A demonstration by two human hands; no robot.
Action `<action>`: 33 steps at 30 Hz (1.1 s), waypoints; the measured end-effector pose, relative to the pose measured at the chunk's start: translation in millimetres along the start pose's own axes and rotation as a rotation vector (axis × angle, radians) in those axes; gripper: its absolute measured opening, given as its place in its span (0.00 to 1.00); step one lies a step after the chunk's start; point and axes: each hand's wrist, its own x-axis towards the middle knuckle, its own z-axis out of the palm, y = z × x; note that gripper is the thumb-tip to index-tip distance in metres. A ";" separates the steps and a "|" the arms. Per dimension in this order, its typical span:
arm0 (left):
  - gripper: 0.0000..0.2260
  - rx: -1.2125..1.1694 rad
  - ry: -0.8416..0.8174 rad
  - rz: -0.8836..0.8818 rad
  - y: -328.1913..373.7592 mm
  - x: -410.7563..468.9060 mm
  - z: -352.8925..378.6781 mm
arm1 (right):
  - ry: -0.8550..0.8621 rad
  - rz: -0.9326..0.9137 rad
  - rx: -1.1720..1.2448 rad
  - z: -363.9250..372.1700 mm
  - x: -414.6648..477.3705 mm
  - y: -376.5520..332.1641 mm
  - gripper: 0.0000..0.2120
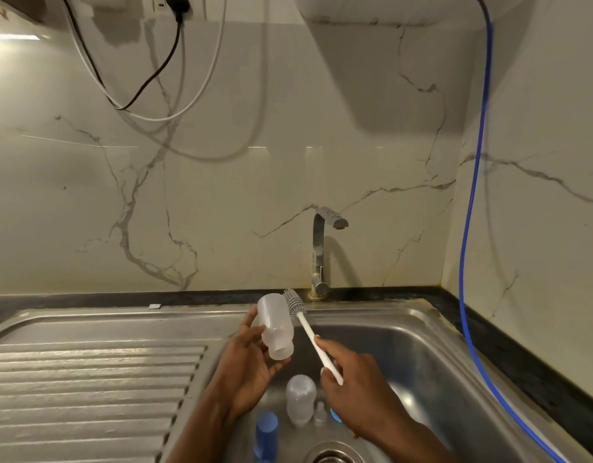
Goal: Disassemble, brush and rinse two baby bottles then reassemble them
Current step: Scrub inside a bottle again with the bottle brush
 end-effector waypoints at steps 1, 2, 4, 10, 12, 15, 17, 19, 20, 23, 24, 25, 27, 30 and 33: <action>0.27 -0.018 0.027 -0.005 0.6 0.2 -1.0 | -0.002 -0.017 -0.011 0.3 0.1 0.5 0.26; 0.28 -0.025 0.051 -0.005 1.1 -1.0 -1.2 | -0.004 -0.031 -0.023 1.0 -0.4 0.5 0.25; 0.28 0.001 0.107 0.033 1.3 -0.3 -3.7 | -0.013 -0.041 -0.035 3.8 -2.2 -0.8 0.26; 0.32 -0.116 0.210 0.078 4.7 9.5 -21.2 | -0.054 -0.062 -0.008 4.5 -15.1 -17.3 0.29; 0.25 -0.186 0.180 0.096 8.1 10.0 -26.8 | -0.078 -0.101 -0.019 5.7 -21.5 -24.8 0.29; 0.24 -0.169 0.188 0.199 11.9 11.5 -29.3 | -0.110 -0.133 -0.024 9.0 -29.3 -33.9 0.25; 0.25 -0.154 0.272 0.286 14.6 12.6 -30.1 | -0.145 -0.127 -0.032 8.5 -31.7 -37.7 0.23; 0.25 -0.191 0.339 0.320 14.9 14.6 -34.1 | -0.165 -0.123 -0.043 6.5 -33.4 -39.9 0.24; 0.24 -0.200 0.354 0.305 13.6 15.3 -35.4 | -0.163 -0.126 -0.049 5.8 -33.7 -41.0 0.24; 0.25 -0.133 0.265 0.218 6.3 12.7 -25.5 | -0.129 -0.122 -0.047 5.4 -29.2 -40.8 0.26; 0.25 -0.095 0.213 0.189 3.0 9.4 -17.9 | -0.109 -0.122 -0.038 4.8 -25.9 -39.4 0.27; 0.23 -0.058 0.166 0.167 -0.8 7.2 -11.2 | -0.085 -0.125 -0.027 2.9 -21.9 -37.8 0.26; 0.18 -0.007 0.077 0.143 -8.3 4.5 -2.8 | -0.044 -0.140 -0.014 -1.4 -14.2 -32.9 0.24; 0.23 0.110 0.062 0.101 -13.0 3.9 2.8 | -0.005 -0.125 0.004 -4.1 -8.8 -28.4 0.24; 0.21 0.176 0.127 0.100 -12.3 6.1 2.7 | 0.013 -0.123 0.046 -4.0 -8.7 -27.2 0.24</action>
